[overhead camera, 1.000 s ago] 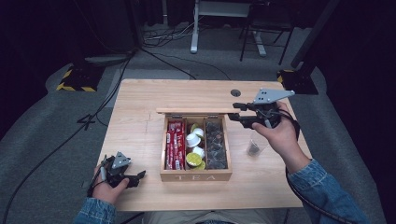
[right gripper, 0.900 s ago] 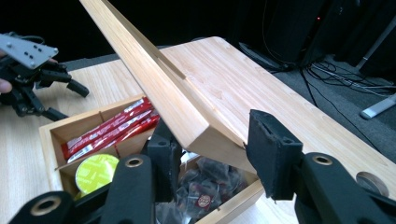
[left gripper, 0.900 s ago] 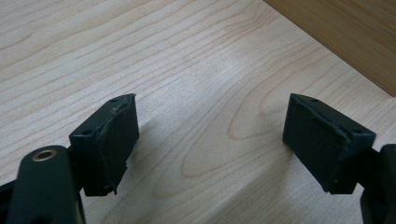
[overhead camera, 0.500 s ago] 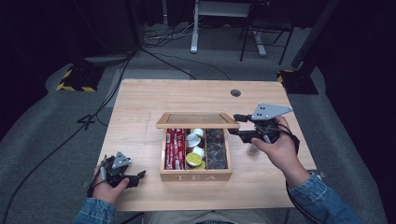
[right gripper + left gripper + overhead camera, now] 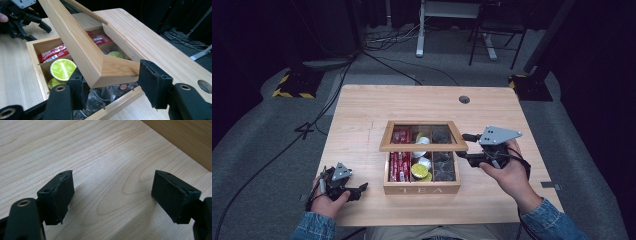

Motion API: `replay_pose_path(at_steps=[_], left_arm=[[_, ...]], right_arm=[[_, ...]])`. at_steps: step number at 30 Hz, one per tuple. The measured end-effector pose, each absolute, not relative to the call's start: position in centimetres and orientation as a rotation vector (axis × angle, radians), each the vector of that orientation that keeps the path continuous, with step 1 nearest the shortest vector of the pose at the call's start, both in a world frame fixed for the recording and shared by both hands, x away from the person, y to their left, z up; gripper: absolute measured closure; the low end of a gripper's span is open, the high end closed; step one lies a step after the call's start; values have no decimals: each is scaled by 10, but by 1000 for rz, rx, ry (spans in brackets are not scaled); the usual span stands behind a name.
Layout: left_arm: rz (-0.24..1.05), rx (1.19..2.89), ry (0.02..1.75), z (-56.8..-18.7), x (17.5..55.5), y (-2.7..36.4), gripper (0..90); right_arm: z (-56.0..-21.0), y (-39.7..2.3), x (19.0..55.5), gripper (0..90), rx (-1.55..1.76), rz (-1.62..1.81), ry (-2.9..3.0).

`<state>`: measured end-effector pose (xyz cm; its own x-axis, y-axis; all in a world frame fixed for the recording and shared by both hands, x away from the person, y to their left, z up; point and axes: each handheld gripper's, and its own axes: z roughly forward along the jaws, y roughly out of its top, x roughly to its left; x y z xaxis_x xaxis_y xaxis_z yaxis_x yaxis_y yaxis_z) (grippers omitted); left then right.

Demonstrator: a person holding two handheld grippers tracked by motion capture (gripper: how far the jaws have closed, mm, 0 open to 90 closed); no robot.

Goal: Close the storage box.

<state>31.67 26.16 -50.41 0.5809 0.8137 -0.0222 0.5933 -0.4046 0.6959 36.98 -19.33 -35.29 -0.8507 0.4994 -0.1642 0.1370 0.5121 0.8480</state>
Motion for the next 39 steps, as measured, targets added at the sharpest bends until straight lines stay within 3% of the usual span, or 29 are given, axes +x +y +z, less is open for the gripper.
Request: replay_pose_path(at_steps=[39], left_arm=[[423,2143,1115,-504,317,262,187]], right_arm=[[-415,-191,341,334,544,1137,2444]])
